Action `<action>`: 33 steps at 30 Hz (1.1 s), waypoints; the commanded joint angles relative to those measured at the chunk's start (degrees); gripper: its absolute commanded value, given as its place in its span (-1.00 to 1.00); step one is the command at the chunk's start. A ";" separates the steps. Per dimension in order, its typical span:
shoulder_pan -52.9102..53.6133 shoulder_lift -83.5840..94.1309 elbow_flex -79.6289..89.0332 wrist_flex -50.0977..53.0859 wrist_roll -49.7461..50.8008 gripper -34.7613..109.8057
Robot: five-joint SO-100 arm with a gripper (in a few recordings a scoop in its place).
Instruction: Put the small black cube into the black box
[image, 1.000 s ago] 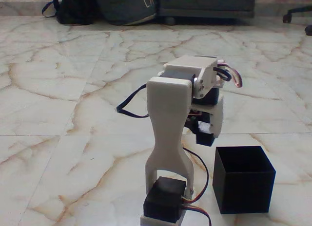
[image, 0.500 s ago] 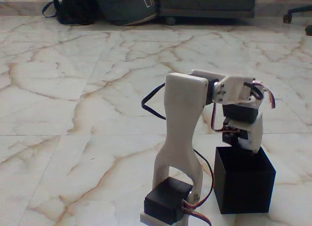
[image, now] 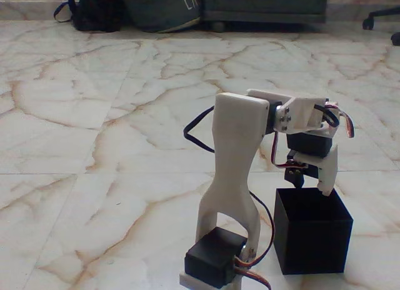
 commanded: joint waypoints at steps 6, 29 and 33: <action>-9.49 12.22 3.78 5.45 3.69 -0.44; -29.36 54.40 78.66 -15.82 0.35 -0.45; -29.00 55.90 80.60 -13.10 3.16 -0.45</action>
